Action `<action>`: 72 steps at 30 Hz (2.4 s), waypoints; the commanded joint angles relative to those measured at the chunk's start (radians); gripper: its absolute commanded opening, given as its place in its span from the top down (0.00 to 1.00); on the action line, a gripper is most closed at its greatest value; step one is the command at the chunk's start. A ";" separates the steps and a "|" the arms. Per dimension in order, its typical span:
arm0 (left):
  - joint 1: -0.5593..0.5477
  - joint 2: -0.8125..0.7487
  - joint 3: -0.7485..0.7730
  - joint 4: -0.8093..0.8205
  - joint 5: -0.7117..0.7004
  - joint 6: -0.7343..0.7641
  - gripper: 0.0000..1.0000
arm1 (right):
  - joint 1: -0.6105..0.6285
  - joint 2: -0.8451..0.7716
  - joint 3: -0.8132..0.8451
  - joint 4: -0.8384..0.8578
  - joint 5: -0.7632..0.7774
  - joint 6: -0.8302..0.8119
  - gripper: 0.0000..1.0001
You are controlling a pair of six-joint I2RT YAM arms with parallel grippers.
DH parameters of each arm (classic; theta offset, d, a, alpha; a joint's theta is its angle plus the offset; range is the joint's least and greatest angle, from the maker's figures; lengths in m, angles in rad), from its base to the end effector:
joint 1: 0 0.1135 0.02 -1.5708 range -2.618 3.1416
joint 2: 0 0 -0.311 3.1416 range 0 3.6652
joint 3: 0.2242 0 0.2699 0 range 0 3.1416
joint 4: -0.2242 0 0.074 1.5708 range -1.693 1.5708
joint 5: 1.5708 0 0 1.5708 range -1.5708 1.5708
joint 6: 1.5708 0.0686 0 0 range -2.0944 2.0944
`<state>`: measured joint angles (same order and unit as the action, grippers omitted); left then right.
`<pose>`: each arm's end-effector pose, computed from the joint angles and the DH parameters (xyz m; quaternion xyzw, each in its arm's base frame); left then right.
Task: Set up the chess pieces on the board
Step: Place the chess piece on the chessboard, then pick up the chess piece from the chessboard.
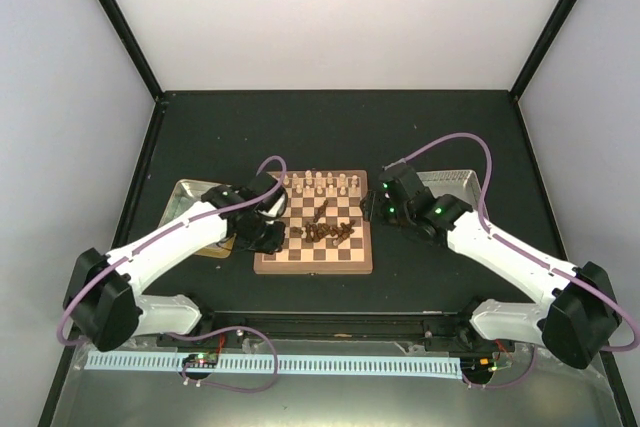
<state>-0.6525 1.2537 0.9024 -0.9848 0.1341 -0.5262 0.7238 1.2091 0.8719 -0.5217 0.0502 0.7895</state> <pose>0.1722 -0.1432 0.2367 0.0704 0.9884 -0.1202 0.0601 0.2055 0.1770 0.2660 0.0395 0.9362 0.2220 0.2695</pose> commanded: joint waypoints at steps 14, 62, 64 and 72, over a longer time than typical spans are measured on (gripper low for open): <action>-0.032 0.191 0.137 -0.076 -0.039 0.050 0.98 | -0.001 0.034 0.028 0.046 -0.045 -0.130 0.44; -0.013 0.173 0.192 -0.024 -0.075 0.084 0.58 | -0.001 -0.082 -0.019 0.098 -0.033 -0.059 0.45; 0.005 0.161 0.195 -0.008 -0.101 0.072 0.50 | -0.002 -0.085 -0.022 0.103 -0.032 -0.054 0.45; 0.094 0.185 0.112 0.174 -0.180 0.028 0.41 | -0.002 -0.073 -0.041 0.123 -0.040 -0.028 0.46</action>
<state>-0.6025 1.4162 1.0382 -0.9138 0.0093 -0.4706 0.7238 1.1343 0.8509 -0.4313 -0.0051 0.7361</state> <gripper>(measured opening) 0.592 0.542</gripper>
